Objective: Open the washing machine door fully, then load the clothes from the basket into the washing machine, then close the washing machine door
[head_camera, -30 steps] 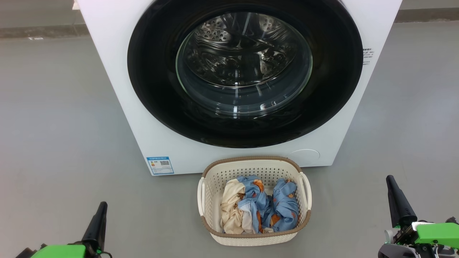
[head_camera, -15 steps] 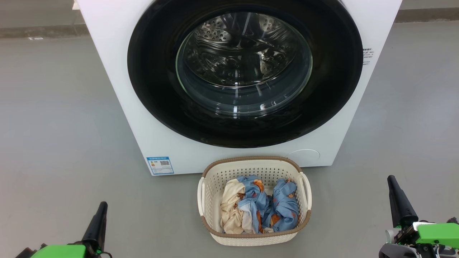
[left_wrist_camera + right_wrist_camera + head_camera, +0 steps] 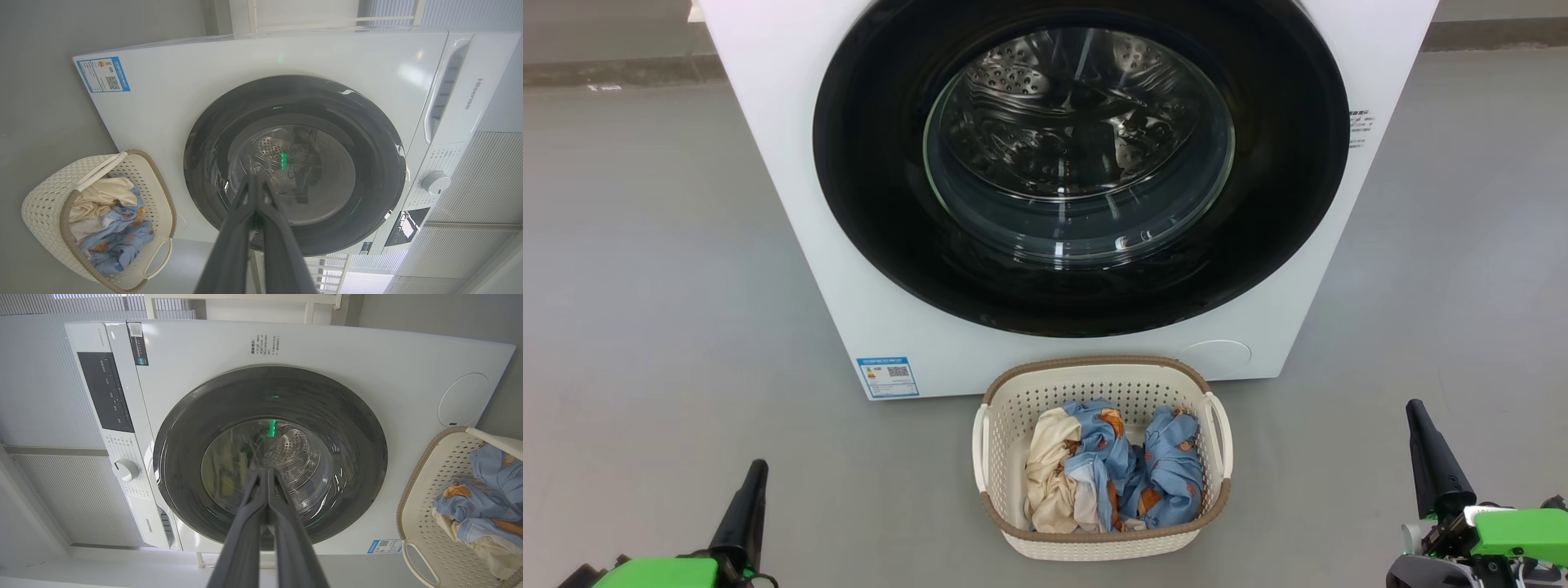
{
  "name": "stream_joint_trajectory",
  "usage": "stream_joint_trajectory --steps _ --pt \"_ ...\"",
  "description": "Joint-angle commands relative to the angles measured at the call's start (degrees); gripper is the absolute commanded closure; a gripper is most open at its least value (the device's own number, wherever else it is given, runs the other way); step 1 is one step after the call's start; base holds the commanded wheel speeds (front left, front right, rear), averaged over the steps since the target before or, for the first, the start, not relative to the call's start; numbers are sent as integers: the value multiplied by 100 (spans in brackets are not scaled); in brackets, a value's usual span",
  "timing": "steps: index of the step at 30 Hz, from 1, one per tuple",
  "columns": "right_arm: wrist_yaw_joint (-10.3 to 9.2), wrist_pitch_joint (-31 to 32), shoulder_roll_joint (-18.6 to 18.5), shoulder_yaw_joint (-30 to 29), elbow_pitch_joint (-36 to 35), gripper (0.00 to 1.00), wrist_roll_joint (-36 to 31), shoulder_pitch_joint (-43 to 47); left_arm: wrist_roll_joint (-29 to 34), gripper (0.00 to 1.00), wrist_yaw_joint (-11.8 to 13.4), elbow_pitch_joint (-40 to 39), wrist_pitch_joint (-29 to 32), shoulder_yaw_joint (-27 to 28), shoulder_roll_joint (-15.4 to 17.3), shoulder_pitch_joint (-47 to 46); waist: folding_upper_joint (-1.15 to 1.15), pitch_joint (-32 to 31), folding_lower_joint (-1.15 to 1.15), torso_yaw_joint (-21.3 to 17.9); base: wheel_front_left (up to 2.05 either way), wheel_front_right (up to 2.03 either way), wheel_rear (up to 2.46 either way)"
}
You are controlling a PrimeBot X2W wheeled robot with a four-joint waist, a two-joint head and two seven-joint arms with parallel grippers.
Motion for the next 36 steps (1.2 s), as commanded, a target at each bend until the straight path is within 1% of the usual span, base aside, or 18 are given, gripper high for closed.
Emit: stream_joint_trajectory --steps 1,9,10,15,18,22,26,36 --pt "8 39 -29 135 -135 100 -88 -241 57 100 1 -129 18 196 84 -270 0 0 0 0 0 0 0" --pt "8 43 -26 130 -135 100 -92 -241 60 100 1 -129 22 200 81 -270 0 0 0 0 0 0 0" --pt "0 1 2 -11 0 0 -2 0 2 0 0 -1 0 10 -2 -1 0 0 0 0 0 0 0" --pt "0 -9 54 -17 297 0 0 176 8 0 4 252 -11 -37 -97 197 0 3 0 0 0 0 0" --pt "0 -36 54 -6 281 0 -12 177 34 0 4 228 -43 -47 -95 193 0 9 1 0 0 0 0" --pt "0 -99 55 18 259 0 -45 194 92 0 3 190 -110 -72 -89 194 0 -3 9 9 0 0 0" --pt "1 -165 46 48 243 0 -108 209 187 0 2 154 -175 -86 -78 200 0 5 1 15 0 0 0" --pt "1 -331 11 114 225 0 -532 180 586 0 0 34 -339 -112 -54 182 0 12 0 29 0 0 0"
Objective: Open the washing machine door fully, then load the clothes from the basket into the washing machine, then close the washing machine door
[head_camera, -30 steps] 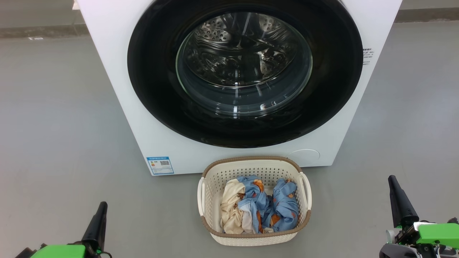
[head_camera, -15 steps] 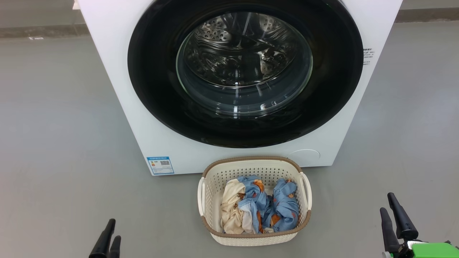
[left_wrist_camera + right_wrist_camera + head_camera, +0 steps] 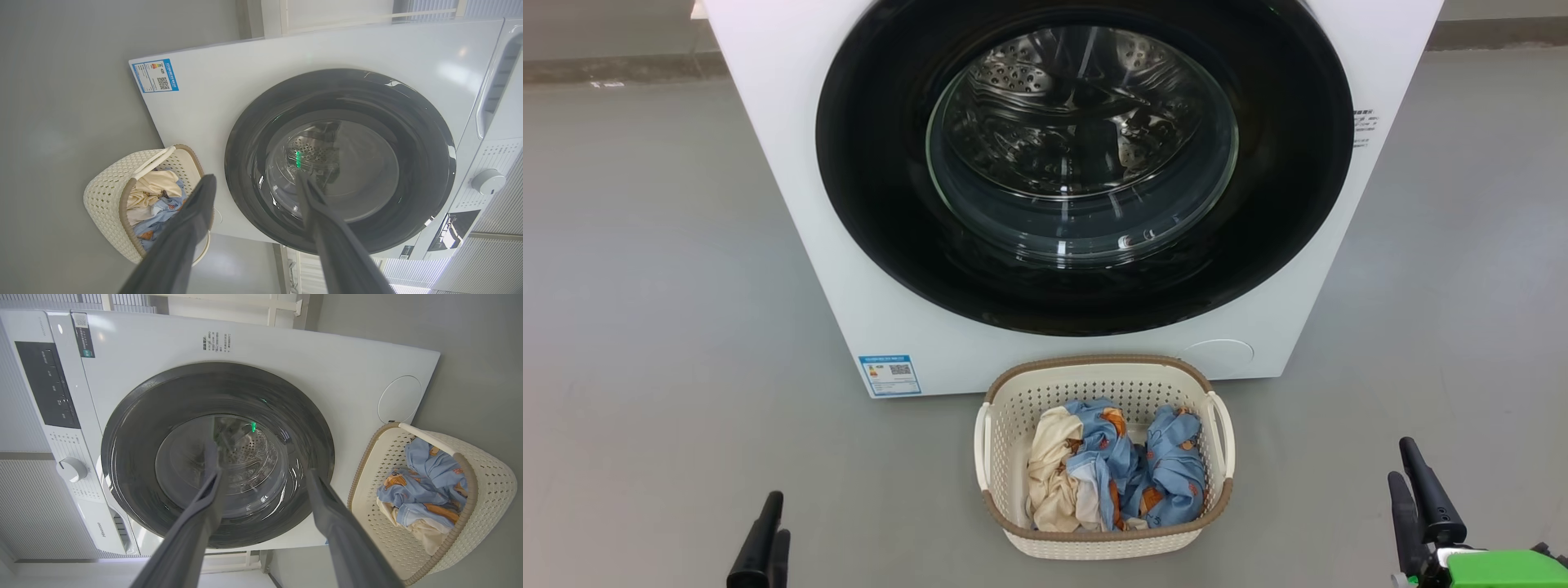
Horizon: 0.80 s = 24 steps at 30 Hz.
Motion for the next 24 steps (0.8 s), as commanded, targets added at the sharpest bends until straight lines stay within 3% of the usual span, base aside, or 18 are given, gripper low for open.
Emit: stream_joint_trajectory --steps 1,24 --pt "1 -63 -78 18 -176 0 -159 -129 162 0 -5 -211 -86 25 117 -180 0 1 -1 4 0 0 0" --pt "3 -414 -231 243 -435 0 -2036 -123 2005 0 -9 -498 -447 -35 187 -172 0 -17 -1 56 0 0 0"
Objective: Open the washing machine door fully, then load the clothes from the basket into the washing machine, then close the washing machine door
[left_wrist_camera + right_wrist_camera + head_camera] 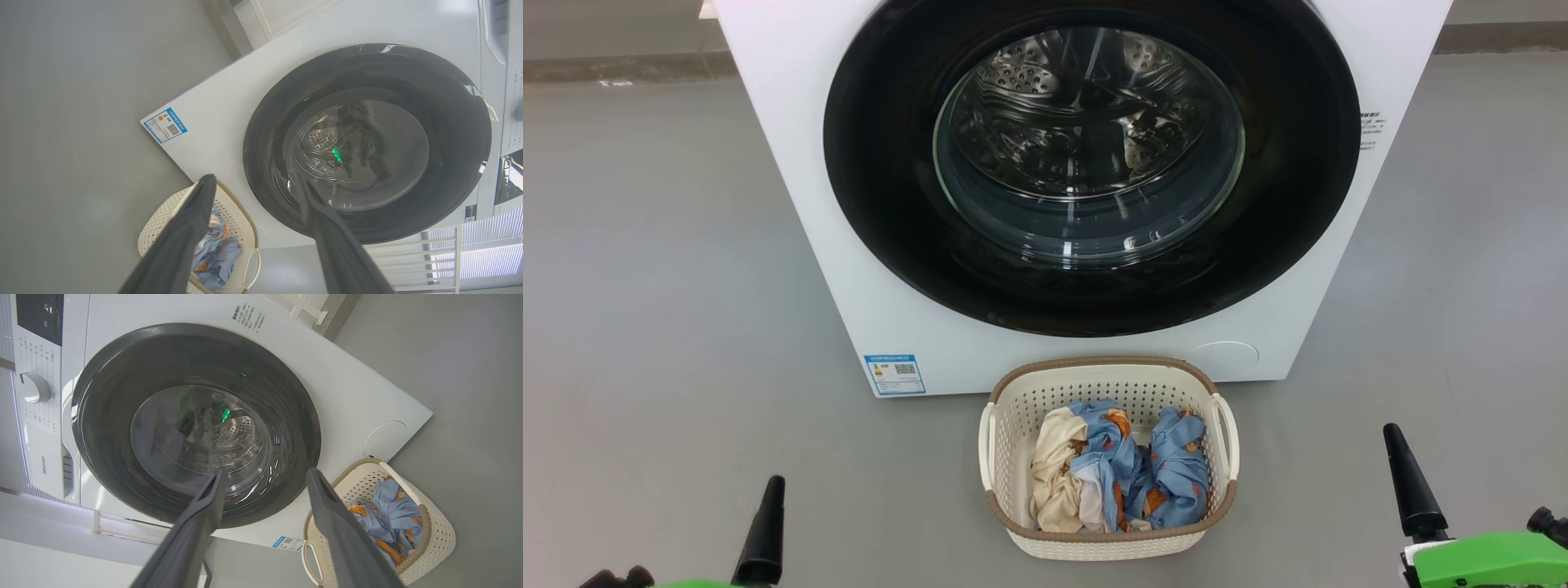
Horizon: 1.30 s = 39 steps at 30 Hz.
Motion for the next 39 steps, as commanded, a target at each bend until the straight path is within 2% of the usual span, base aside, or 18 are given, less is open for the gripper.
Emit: stream_joint_trajectory --steps 1,15,39 --pt "3 -53 -99 49 -184 0 -180 -118 169 0 -9 -199 -68 72 103 -170 0 1 -1 2 0 0 0" --pt "4 -276 -130 183 -154 0 -1374 -68 1400 0 -11 -244 -298 20 111 -149 0 12 -1 32 0 0 0" --pt "5 -675 -274 558 30 0 -2687 -82 2963 0 -16 -446 -708 -81 127 -159 0 20 -1 41 0 0 0"
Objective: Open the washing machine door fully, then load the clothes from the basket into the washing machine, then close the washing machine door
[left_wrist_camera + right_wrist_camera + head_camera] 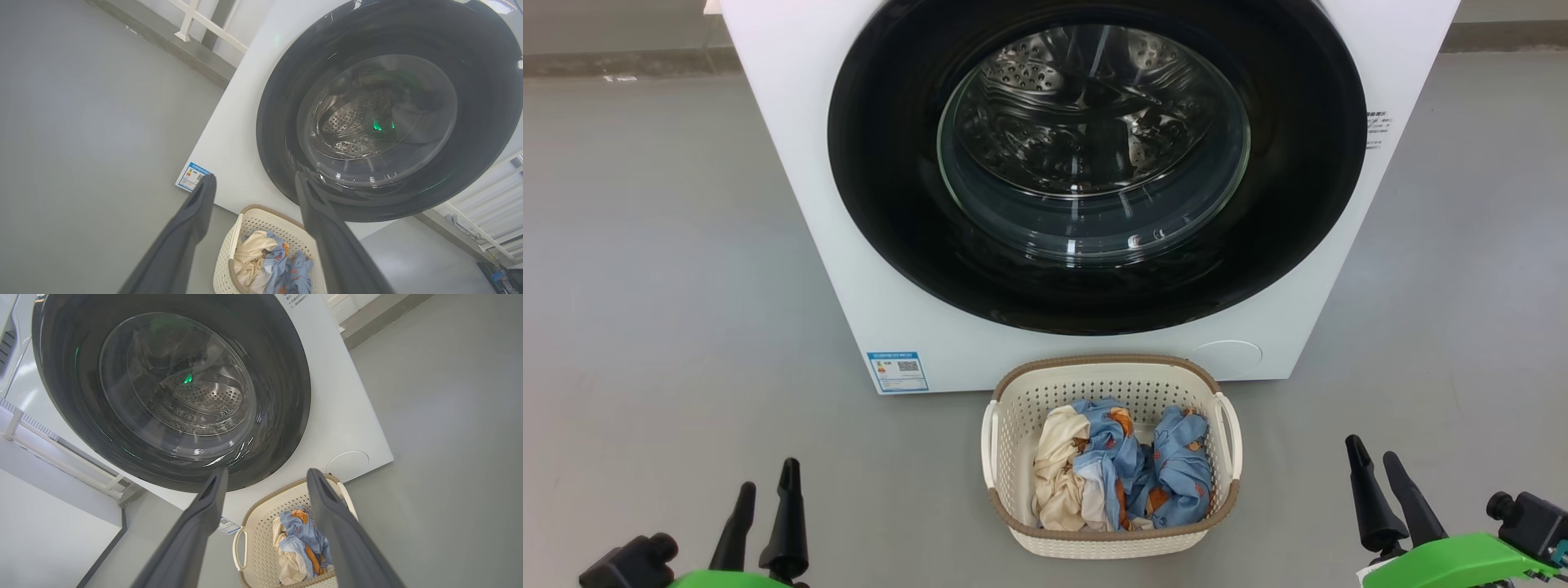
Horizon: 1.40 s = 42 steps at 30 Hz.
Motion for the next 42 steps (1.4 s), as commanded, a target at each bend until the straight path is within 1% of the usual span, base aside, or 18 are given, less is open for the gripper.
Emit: stream_joint_trajectory --steps 1,17,42 --pt "5 -119 -107 144 -139 0 -252 -84 274 0 -10 -201 -114 113 103 -160 0 -1 0 1 0 0 0" --pt "6 -358 -139 246 -180 0 -1057 -63 1175 0 -13 -284 -360 61 148 -158 0 0 0 -10 0 0 0" --pt "8 -757 -210 413 -255 0 -2498 -25 2595 0 -17 -439 -771 -20 214 -137 0 4 0 -35 0 0 0"
